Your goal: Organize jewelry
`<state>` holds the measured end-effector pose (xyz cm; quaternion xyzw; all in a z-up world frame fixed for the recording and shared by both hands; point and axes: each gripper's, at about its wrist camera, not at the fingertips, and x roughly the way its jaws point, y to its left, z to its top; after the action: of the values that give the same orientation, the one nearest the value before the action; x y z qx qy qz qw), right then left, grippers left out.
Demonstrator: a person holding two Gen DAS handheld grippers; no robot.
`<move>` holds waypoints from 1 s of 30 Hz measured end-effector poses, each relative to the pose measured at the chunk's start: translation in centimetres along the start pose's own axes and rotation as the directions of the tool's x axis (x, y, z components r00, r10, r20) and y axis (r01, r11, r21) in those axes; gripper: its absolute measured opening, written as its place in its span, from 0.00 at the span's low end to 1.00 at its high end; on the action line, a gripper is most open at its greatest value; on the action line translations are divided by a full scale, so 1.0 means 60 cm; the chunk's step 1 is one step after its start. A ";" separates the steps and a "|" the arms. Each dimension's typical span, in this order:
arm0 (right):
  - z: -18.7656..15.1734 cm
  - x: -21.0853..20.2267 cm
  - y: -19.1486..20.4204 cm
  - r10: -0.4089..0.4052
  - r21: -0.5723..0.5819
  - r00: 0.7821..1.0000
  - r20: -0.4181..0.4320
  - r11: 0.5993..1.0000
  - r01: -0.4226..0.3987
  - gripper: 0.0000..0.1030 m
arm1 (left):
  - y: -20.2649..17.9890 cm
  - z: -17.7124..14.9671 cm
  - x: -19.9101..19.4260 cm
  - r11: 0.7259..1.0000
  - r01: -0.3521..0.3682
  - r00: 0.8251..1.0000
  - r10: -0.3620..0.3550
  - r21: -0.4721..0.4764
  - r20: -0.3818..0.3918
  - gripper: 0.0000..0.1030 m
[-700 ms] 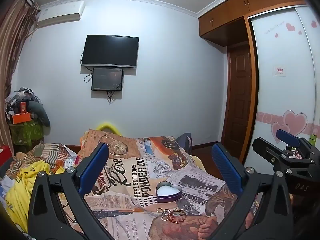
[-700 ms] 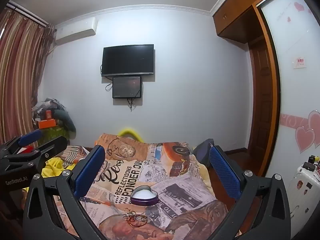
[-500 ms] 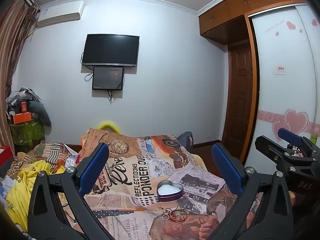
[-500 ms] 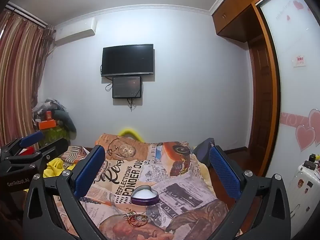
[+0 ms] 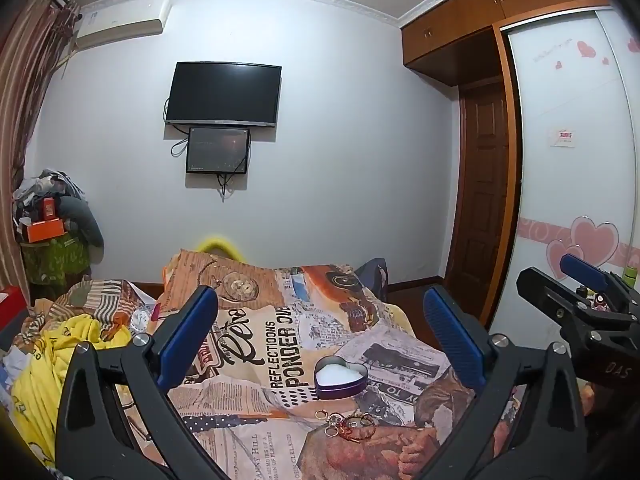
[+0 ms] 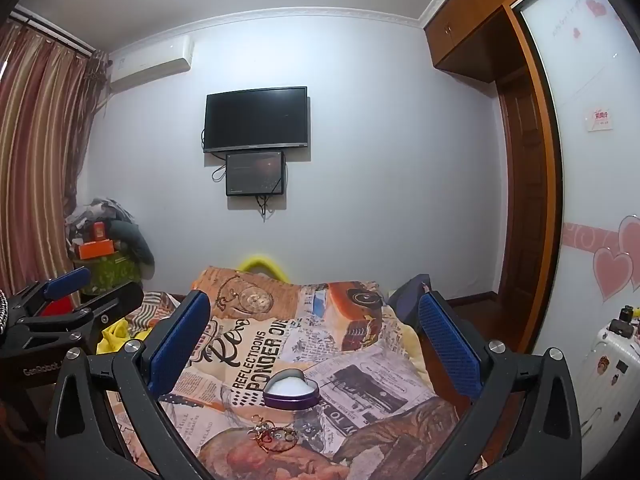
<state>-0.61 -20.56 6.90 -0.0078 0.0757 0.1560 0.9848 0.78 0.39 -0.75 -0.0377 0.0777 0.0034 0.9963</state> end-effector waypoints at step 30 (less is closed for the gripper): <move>-0.012 0.004 0.001 0.007 0.013 1.000 -0.007 1.000 -0.007 1.00 | -0.006 -0.006 0.007 1.000 -0.014 1.000 0.014 0.010 -0.011 1.00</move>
<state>-0.49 -20.48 6.13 -0.0017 0.0800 0.1590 0.9840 1.16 -0.02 -1.15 -0.0322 0.0832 0.0097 0.9960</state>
